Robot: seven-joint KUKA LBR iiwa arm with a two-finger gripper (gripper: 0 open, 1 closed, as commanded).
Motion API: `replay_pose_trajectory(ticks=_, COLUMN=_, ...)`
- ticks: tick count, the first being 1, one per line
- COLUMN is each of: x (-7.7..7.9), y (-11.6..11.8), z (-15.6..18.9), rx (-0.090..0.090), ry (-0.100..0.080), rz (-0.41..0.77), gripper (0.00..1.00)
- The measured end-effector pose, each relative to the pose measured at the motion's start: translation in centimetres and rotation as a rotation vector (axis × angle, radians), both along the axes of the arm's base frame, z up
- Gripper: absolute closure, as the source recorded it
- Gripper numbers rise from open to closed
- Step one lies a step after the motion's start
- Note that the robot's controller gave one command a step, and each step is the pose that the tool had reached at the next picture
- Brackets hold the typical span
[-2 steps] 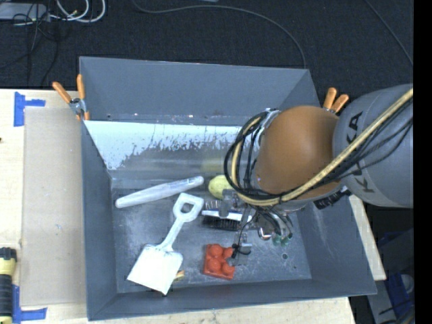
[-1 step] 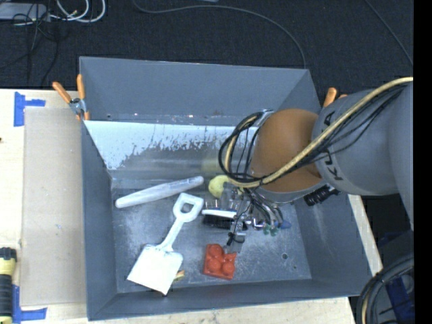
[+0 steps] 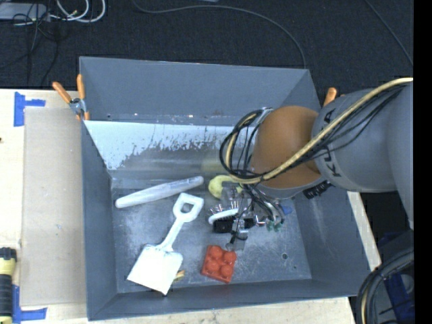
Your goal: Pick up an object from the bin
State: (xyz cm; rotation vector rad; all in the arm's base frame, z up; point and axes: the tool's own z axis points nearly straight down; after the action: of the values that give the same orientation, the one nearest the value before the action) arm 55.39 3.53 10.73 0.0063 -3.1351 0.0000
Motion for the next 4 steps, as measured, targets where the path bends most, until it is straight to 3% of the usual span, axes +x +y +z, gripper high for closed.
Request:
replay_pose_trajectory(ticks=1, x=1.2, y=-1.8, z=0.2, rx=0.002, ry=-0.004, rz=-0.164, gripper=0.0)
replay_pose_trajectory(ticks=2, x=0.6, y=-1.8, z=-3.2, rx=0.0, ry=-0.005, rz=-0.06, gripper=0.0)
replay_pose_trajectory(ticks=3, x=1.0, y=-0.7, z=-3.8, rx=0.003, ry=-0.004, rz=-0.11, gripper=1.0)
replay_pose_trajectory(ticks=4, x=1.0, y=-0.7, z=-3.8, rx=0.003, ry=-0.004, rz=-0.111, gripper=1.0)
